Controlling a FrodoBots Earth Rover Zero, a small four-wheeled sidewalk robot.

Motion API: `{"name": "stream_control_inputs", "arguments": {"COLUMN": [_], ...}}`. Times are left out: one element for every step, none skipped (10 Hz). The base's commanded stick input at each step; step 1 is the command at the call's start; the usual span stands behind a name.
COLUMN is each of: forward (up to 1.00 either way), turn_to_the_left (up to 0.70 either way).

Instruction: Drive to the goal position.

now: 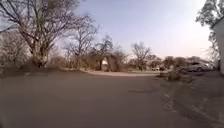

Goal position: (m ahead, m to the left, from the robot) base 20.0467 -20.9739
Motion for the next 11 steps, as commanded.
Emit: {"name": "stream_control_inputs", "arguments": {"forward": [0.7,0.7,0.7,0.7,0.7,0.7,0.7,0.7,0.7,0.7,0.7], "turn_to_the_left": [-0.17,-0.33,-0.2,-0.02,0.0,0.0,0.0,0.0,0.0,0.0,0.0]}}
